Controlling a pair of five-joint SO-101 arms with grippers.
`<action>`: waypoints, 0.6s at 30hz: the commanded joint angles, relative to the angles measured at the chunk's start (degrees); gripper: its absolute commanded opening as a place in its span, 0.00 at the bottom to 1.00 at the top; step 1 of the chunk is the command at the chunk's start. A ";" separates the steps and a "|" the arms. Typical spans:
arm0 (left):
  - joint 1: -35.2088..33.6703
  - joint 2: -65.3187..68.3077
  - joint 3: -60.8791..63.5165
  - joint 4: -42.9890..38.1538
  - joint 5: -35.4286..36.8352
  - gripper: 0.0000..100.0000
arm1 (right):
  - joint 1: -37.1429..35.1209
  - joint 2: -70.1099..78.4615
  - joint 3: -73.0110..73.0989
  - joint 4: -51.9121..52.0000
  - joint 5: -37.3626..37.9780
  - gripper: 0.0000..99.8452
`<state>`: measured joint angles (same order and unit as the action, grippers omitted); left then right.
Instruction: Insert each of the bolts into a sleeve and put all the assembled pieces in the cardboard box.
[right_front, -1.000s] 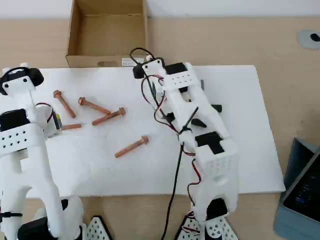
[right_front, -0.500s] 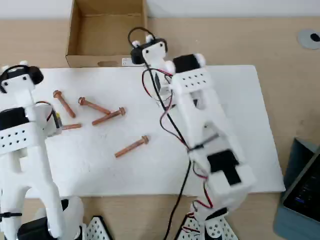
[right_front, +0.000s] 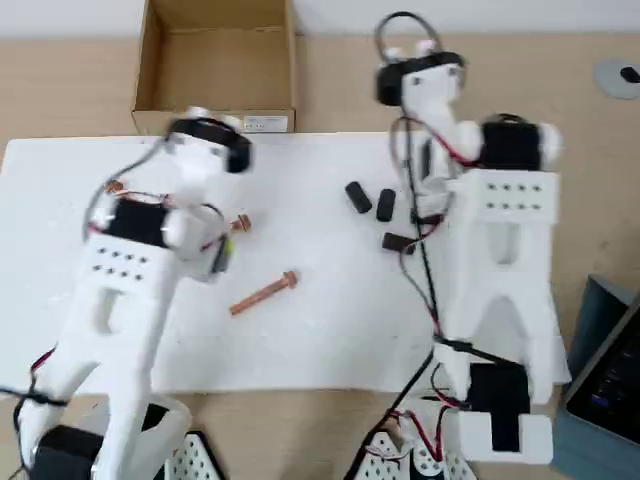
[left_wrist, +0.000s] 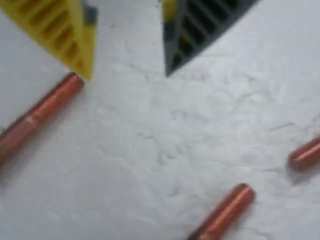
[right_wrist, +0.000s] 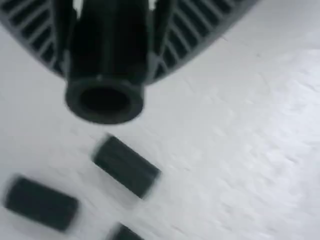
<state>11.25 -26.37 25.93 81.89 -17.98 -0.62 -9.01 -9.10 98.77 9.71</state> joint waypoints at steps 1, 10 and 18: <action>3.69 4.18 -3.34 0.09 -2.02 0.10 | 5.58 -3.03 1.01 0.44 1.85 0.01; 7.12 18.59 -13.19 0.35 -5.89 0.10 | 12.09 -3.03 4.62 0.35 3.08 0.01; 12.75 25.01 -15.56 0.53 -6.15 0.11 | 12.00 -3.03 4.35 0.26 3.08 0.01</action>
<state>22.24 -1.76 13.19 81.80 -23.78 10.73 -9.01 -4.35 98.95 12.44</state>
